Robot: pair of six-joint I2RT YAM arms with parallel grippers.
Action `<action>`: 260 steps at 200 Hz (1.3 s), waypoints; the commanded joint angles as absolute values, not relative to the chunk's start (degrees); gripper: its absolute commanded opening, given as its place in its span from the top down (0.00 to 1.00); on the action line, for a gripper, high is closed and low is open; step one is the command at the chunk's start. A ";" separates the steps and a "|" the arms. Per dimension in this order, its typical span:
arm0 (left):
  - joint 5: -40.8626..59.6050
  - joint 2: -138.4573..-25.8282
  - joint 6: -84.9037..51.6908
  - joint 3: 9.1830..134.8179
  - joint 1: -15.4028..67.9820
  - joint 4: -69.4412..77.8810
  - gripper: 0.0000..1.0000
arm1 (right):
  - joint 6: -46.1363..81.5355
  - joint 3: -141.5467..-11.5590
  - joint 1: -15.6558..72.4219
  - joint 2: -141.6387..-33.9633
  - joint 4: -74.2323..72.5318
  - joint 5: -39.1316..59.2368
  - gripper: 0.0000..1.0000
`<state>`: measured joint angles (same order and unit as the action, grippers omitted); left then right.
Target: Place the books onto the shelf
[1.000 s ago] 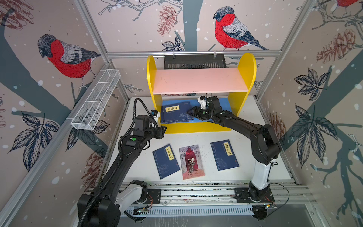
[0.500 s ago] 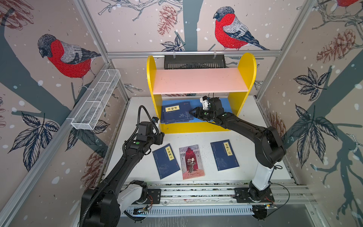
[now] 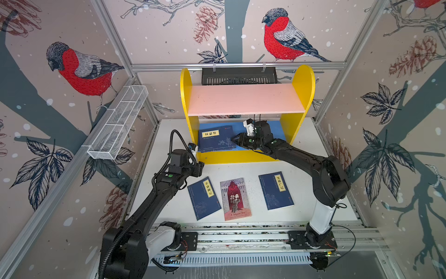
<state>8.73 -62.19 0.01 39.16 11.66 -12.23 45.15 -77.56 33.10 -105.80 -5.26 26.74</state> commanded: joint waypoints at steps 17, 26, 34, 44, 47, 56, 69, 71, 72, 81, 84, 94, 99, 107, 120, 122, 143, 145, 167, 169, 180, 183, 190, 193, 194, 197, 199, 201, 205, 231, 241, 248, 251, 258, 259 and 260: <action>6.07 -62.01 -1.88 40.35 11.56 -9.32 0.35 | 46.47 -77.48 33.43 -106.25 -8.30 26.89 0.61; 5.98 -61.88 -2.10 40.43 11.60 -9.10 0.35 | 46.66 -77.43 33.56 -106.39 -8.69 27.06 0.61; 5.69 -61.83 -2.48 40.51 11.60 -8.83 0.36 | 46.88 -77.51 33.62 -106.59 -8.87 27.20 0.61; 4.95 -61.79 -2.87 40.52 11.60 -8.66 0.36 | 47.00 -77.54 33.75 -106.69 -8.94 26.99 0.61; 4.66 -61.79 -3.01 40.52 11.60 -8.53 0.36 | 47.00 -77.57 33.71 -106.70 -8.96 26.98 0.61; 3.93 -61.79 -2.99 40.51 11.60 -8.25 0.37 | 47.06 -77.48 33.83 -106.70 -9.13 26.98 0.61; 3.38 -61.79 -2.84 40.52 11.60 -7.72 0.37 | 47.18 -77.44 33.84 -106.61 -9.32 27.07 0.61; 3.35 -61.79 -2.82 40.52 11.60 -7.62 0.37 | 47.19 -77.45 33.84 -106.61 -9.32 27.07 0.61; 3.34 -61.79 -2.77 40.47 11.60 -7.59 0.37 | 47.15 -77.44 33.84 -106.61 -9.32 27.11 0.61; 3.29 -61.86 -2.52 40.45 11.60 -7.02 0.37 | 47.36 -77.35 33.84 -106.61 -9.47 27.17 0.61; 3.18 -61.87 -2.45 40.41 11.60 -6.82 0.37 | 47.40 -77.34 33.84 -106.59 -9.57 27.26 0.61; 2.61 -61.79 -2.38 40.43 11.60 -6.23 0.37 | 47.76 -77.12 33.79 -106.53 -10.08 27.54 0.61; 2.34 -61.91 -2.37 40.43 11.60 -5.93 0.37 | 48.02 -76.93 33.84 -106.46 -10.38 27.52 0.61; 2.03 -61.88 -2.25 40.43 11.60 -5.33 0.36 | 48.31 -76.50 33.84 -106.27 -10.94 27.67 0.61; 2.13 -61.97 -2.17 39.95 11.58 -4.22 0.36 | 48.90 -75.84 33.84 -106.00 -11.84 27.83 0.61; 2.09 -62.03 -2.13 39.87 11.60 -4.04 0.36 | 48.94 -75.76 33.84 -106.00 -11.93 27.81 0.61; 2.46 -62.05 -2.03 38.95 11.60 -2.18 0.35 | 49.15 -75.33 33.75 -105.91 -12.37 28.16 0.61; 2.46 -62.05 -2.02 38.87 11.60 -2.02 0.35 | 49.20 -75.30 33.75 -105.91 -12.43 28.20 0.61; 1.95 -61.97 -1.85 38.12 11.60 -0.18 0.34 | 49.57 -74.91 33.75 -105.82 -13.24 28.70 0.61; 1.87 -62.01 -1.78 38.03 11.60 0.00 0.34 | 49.64 -74.82 33.75 -105.78 -13.33 28.73 0.61; 1.68 -61.96 -1.39 37.50 11.60 1.16 0.34 | 49.75 -74.72 33.75 -105.73 -13.53 28.76 0.61; 1.55 -61.97 -1.28 37.33 11.60 1.55 0.34 | 49.82 -74.71 33.75 -105.72 -13.61 28.77 0.61; 1.37 -61.92 -1.03 36.93 11.60 2.40 0.33 | 49.92 -74.65 33.75 -105.73 -13.71 28.92 0.61; 1.40 -62.00 -0.88 36.80 11.60 2.76 0.33 | 49.92 -74.68 33.79 -105.80 -13.78 28.99 0.61; 1.36 -61.98 -0.83 36.77 11.60 2.87 0.33 | 49.92 -74.65 33.77 -105.72 -13.79 29.04 0.61; 1.28 -62.03 -0.68 36.60 11.60 3.28 0.33 | 49.99 -74.61 33.77 -105.76 -13.92 29.07 0.61; 1.22 -62.02 -0.59 36.46 11.60 3.46 0.33 | 50.00 -74.51 33.76 -105.81 -13.96 29.09 0.61; 1.12 -61.98 -0.48 36.30 11.60 3.81 0.33 | 50.05 -74.50 33.75 -105.84 -14.04 29.09 0.61; 0.92 -61.96 -0.25 36.07 11.60 4.44 0.33 | 50.05 -74.51 33.75 -105.75 -14.22 29.19 0.61; -0.50 -62.14 0.44 34.60 11.60 7.56 0.33 | 50.27 -74.40 33.75 -105.81 -14.58 29.45 0.61; -1.16 -62.27 0.53 34.22 11.60 8.43 0.33 | 50.27 -74.36 33.75 -105.82 -14.67 29.67 0.61; -1.65 -62.23 0.37 34.16 11.60 8.87 0.33 | 50.27 -74.45 33.75 -105.82 -14.68 29.69 0.61; -1.82 -62.22 0.29 34.11 11.60 9.03 0.33 | 50.27 -74.48 33.75 -105.82 -14.68 29.70 0.61; -2.17 -62.23 0.11 34.04 11.60 9.31 0.33 | 50.22 -74.48 33.75 -105.78 -14.63 29.68 0.61; -2.27 -62.18 0.10 34.02 11.60 9.36 0.33 | 50.20 -74.46 33.75 -105.80 -14.66 29.69 0.61; -2.28 -62.20 0.05 34.02 11.60 9.38 0.33 | 50.19 -74.45 33.75 -105.81 -14.67 29.66 0.61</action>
